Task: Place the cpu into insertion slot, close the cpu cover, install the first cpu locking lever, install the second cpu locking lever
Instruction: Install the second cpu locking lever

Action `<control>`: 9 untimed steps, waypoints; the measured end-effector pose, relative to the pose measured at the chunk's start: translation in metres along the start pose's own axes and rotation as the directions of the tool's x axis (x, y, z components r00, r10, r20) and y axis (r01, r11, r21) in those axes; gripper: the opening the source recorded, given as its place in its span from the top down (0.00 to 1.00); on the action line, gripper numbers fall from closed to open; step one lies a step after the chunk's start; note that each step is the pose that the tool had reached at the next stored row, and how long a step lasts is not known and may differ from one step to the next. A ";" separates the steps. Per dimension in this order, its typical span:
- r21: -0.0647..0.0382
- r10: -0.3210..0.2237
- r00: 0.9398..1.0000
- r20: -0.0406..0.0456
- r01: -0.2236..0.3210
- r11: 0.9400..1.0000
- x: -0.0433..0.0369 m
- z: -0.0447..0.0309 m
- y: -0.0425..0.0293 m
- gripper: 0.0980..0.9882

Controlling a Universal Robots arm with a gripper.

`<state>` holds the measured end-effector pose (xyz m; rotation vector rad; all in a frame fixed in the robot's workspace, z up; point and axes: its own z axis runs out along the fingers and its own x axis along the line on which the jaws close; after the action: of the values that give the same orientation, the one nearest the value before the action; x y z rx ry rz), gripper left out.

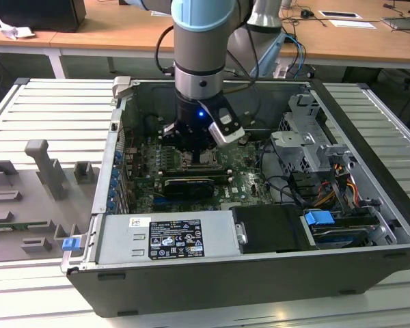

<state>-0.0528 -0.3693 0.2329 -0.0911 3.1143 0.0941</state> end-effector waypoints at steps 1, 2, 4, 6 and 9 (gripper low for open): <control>-0.002 -0.001 1.000 0.000 0.001 1.000 0.0021 0.0024 -0.0003 0.99; -0.002 -0.003 1.000 0.000 0.003 1.000 0.0029 0.0042 -0.0005 0.99; -0.010 -0.006 1.000 0.000 0.006 1.000 0.0040 0.0108 -0.0009 0.99; -0.038 -0.006 1.000 0.003 0.006 0.999 0.0077 0.0144 -0.0039 0.99; -0.060 -0.018 1.000 0.008 0.018 0.998 0.0131 0.0146 -0.0093 0.99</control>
<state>-0.0650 -0.3785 0.2174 -0.1193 3.1029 0.1876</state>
